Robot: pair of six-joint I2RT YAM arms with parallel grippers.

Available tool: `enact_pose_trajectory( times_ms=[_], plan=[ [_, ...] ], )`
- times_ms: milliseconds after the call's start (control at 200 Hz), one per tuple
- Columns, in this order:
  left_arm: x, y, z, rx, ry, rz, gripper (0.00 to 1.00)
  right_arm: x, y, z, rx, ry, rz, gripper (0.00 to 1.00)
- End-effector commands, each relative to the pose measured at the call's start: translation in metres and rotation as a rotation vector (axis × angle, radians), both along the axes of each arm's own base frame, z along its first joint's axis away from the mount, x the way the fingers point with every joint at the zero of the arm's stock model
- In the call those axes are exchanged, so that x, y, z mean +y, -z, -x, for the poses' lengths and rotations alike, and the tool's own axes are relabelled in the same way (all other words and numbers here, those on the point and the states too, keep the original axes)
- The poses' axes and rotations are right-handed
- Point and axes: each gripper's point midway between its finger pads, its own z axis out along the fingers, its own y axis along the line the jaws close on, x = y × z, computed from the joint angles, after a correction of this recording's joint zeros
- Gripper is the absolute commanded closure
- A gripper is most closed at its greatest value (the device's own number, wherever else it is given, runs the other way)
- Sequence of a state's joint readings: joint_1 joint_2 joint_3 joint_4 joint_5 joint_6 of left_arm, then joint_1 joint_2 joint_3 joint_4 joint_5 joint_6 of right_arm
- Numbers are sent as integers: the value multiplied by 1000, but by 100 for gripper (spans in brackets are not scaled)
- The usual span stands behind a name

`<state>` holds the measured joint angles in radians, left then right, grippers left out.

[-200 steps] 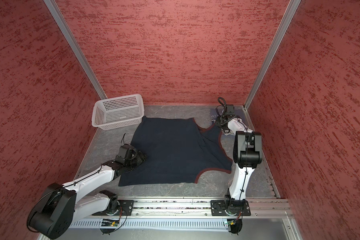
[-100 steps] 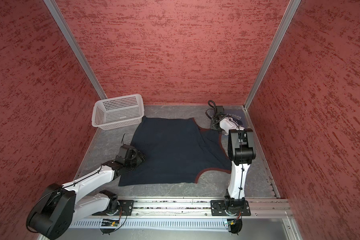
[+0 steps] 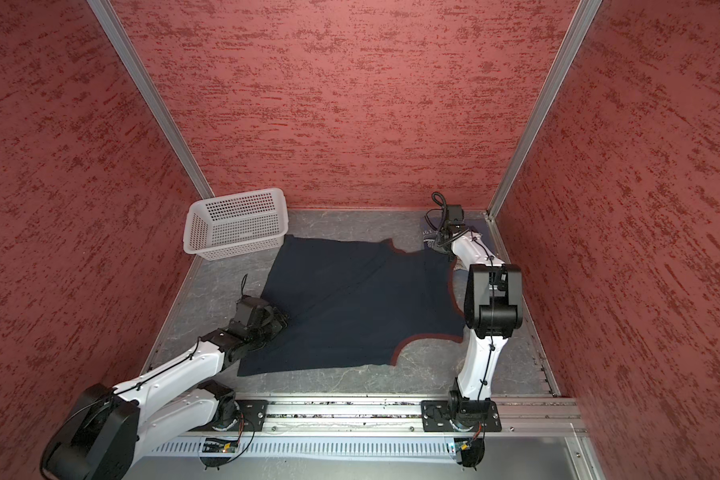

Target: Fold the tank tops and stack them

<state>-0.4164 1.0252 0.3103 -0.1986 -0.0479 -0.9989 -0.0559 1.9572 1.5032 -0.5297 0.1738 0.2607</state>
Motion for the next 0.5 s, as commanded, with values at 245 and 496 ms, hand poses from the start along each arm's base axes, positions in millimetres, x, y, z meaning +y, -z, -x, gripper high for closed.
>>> enact_pose_trajectory(
  times_ms=[245, 496],
  plan=[
    [-5, 10, 42, 165, 108, -72, 27, 6, 1, 1, -17, -9, -131, 67],
    [-59, -72, -47, -22, 354, -122, 24, 20, -20, 13, -48, -43, -159, 54]
  ],
)
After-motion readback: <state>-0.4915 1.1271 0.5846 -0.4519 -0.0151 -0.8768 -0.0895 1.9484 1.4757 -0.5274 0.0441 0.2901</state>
